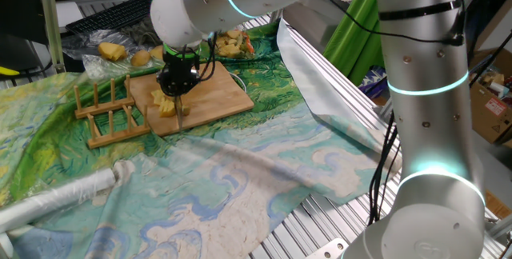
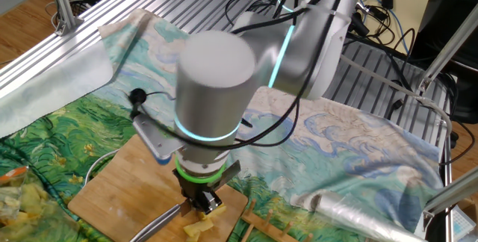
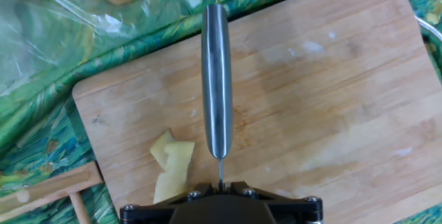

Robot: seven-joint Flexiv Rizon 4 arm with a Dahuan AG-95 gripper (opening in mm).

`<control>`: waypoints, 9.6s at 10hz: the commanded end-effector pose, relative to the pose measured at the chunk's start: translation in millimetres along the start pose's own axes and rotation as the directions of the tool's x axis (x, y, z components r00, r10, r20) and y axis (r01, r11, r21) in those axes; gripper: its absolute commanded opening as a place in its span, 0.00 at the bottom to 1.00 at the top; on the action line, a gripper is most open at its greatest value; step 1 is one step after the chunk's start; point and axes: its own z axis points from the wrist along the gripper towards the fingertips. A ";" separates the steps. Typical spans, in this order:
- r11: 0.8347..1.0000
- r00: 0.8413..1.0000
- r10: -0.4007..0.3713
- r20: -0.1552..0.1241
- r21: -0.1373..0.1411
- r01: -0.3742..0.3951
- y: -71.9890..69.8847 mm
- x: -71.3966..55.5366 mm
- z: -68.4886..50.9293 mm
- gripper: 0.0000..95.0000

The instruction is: Chop the potatoes

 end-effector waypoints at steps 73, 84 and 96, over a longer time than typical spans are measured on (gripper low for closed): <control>0.976 0.976 -0.218 -0.027 -0.034 0.217 -66.3 -56.0 -6.1 0.00; 0.992 0.992 -0.125 -0.019 -0.021 0.125 -4.5 -5.4 -73.3 0.00; 0.981 0.980 -0.187 -0.061 0.040 0.190 -0.8 12.3 -65.2 0.00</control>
